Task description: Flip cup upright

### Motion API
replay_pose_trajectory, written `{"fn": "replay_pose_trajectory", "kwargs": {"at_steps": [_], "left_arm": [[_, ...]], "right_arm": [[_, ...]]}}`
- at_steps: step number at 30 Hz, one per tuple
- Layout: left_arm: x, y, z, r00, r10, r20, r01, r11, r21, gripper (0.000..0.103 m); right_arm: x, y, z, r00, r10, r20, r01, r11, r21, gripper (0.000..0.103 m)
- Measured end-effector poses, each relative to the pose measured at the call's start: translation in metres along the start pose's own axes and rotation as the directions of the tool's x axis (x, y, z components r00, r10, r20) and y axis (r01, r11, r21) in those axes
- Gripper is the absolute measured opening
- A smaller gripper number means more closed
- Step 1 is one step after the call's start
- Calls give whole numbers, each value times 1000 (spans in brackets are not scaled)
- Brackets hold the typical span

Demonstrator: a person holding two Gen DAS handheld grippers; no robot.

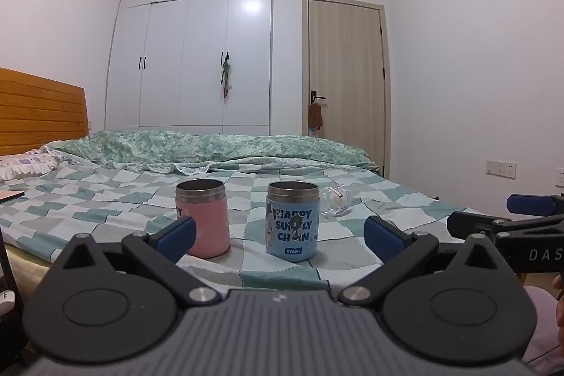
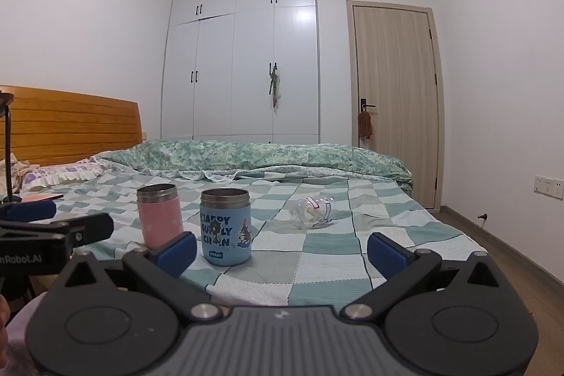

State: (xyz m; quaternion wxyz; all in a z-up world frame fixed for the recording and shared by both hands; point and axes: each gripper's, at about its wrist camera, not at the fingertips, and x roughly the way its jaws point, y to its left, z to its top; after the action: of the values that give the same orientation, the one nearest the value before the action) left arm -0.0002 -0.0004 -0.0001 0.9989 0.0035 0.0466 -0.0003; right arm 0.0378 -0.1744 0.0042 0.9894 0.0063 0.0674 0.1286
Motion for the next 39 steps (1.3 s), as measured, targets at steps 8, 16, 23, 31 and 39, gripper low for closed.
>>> {"fn": "replay_pose_trajectory", "kwargs": {"at_steps": [8,16,23,31,39], "left_arm": [[-1,2,0,1000,-2,1,2,1000,-9,103],[-2,4,-1,1000,-22,8,22,1000,-13,103],[0,5,-2,1000,-20,4,21,1000,-17,103],[-2,6,-1,1000,-22,7,22,1000,-14,103],[-2,5,0,1000,-22,10,22,1000,-14,103]], "right_arm": [[-1,0,0,1000,-1,4,1,1000,1,103],[-3,-1,-1,1000,-3,15,3,1000,5,103],[-3,-1,-1,1000,-3,18,3,1000,7,103],[-4,-2,-2,1000,-3,19,3,1000,7,103],[-4,-2,-2,1000,-3,21,3,1000,7,103]]}}
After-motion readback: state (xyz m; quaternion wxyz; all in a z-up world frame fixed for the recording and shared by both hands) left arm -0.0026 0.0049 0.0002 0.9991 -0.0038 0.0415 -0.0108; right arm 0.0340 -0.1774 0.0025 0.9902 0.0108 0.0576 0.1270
